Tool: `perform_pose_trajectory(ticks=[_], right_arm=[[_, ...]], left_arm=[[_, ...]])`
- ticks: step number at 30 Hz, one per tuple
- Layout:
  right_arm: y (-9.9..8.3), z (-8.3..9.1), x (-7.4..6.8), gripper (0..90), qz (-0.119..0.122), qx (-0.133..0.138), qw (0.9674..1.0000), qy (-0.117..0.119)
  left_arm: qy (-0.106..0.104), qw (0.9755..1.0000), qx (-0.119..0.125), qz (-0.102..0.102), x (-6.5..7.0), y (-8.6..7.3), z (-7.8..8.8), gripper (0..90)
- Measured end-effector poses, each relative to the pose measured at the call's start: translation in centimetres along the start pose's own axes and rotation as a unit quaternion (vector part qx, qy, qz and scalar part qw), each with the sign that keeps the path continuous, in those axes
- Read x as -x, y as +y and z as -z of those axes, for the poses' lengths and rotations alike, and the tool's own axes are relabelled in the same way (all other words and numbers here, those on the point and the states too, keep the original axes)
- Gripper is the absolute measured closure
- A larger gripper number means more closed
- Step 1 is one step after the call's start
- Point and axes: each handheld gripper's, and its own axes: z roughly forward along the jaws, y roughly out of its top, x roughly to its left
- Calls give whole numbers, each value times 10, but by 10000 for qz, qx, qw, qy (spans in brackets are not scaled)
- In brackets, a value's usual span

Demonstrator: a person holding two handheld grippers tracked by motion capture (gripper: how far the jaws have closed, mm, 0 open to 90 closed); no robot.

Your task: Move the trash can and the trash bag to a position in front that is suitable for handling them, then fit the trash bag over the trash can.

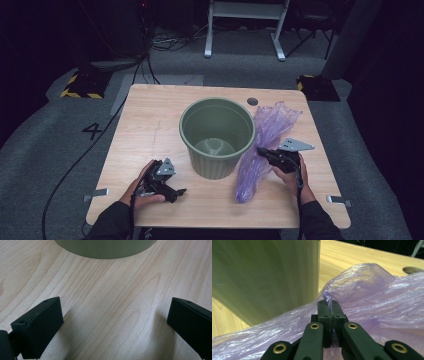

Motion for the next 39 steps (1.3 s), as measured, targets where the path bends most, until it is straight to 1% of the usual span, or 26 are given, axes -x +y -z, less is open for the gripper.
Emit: perform_pose_trajectory(ticks=[10,11,13,14,19,22,28,34,39], right_arm=[[7,13,0,899,-13,257,9997,-27],[8,14,0,899,-16,290,9996,-6],[10,17,-1,899,-123,372,9992,111],[11,19,-2,899,-130,416,9990,138],[17,29,-7,899,-95,608,9979,208],[23,36,-14,899,46,714,9972,225],[33,48,-22,898,161,948,9951,235],[44,55,-21,898,202,1158,9929,156],[56,64,-20,898,225,1374,9902,93]], left_arm=[[4,10000,-4,10,0,0,0,0],[3,10000,-4,9,0,0,0,0],[-4,10000,6,5,0,0,0,0],[-5,10000,5,2,0,0,0,0],[-9,10000,7,-2,-1,0,0,0],[1,10000,5,3,0,0,0,0],[-3,10000,6,1,0,0,0,0],[-24,10000,-5,-21,-1,-1,1,0],[-69,10000,2,-69,-2,0,0,0]])
